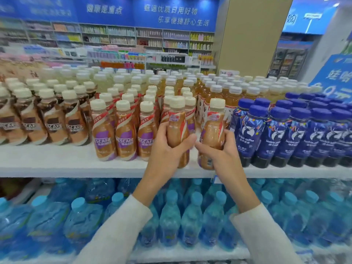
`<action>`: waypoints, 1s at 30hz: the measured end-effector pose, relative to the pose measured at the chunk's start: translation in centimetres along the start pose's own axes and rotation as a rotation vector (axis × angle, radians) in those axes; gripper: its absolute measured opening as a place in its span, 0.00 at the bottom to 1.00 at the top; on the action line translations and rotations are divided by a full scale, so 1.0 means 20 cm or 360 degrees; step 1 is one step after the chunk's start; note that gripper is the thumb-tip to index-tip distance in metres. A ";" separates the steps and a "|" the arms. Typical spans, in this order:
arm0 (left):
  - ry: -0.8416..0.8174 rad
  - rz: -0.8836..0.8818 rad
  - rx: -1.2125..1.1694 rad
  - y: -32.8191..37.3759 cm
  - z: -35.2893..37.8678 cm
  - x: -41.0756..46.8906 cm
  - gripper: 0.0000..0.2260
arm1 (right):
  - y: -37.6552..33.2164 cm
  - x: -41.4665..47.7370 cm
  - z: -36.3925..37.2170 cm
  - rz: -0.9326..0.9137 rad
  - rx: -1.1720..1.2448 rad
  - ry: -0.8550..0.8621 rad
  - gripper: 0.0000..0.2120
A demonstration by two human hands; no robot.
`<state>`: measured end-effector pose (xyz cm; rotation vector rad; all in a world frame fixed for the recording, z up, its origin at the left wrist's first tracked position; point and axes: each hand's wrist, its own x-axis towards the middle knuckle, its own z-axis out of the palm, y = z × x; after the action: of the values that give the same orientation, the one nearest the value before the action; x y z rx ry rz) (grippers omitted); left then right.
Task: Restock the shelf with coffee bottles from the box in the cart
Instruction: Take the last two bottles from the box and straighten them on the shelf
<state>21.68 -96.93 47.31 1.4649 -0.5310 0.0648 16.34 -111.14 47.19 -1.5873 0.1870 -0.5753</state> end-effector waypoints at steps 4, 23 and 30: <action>0.0009 0.0007 0.0107 -0.08 0.04 0.12 0.25 | 0.02 0.14 0.00 -0.0043 0.0026 -0.0116 0.26; 0.0181 -0.0054 0.0661 -0.32 0.05 0.06 0.38 | 0.22 0.19 -0.10 -0.0018 -0.0377 -0.0332 0.43; 0.0265 -0.0021 0.0857 -0.34 0.08 0.03 0.40 | 0.22 0.15 -0.05 -0.0133 -0.0662 -0.0062 0.39</action>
<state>24.20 -99.51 41.37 1.9659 -0.3814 0.3377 19.36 -113.97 43.59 -2.0154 0.2218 -0.5953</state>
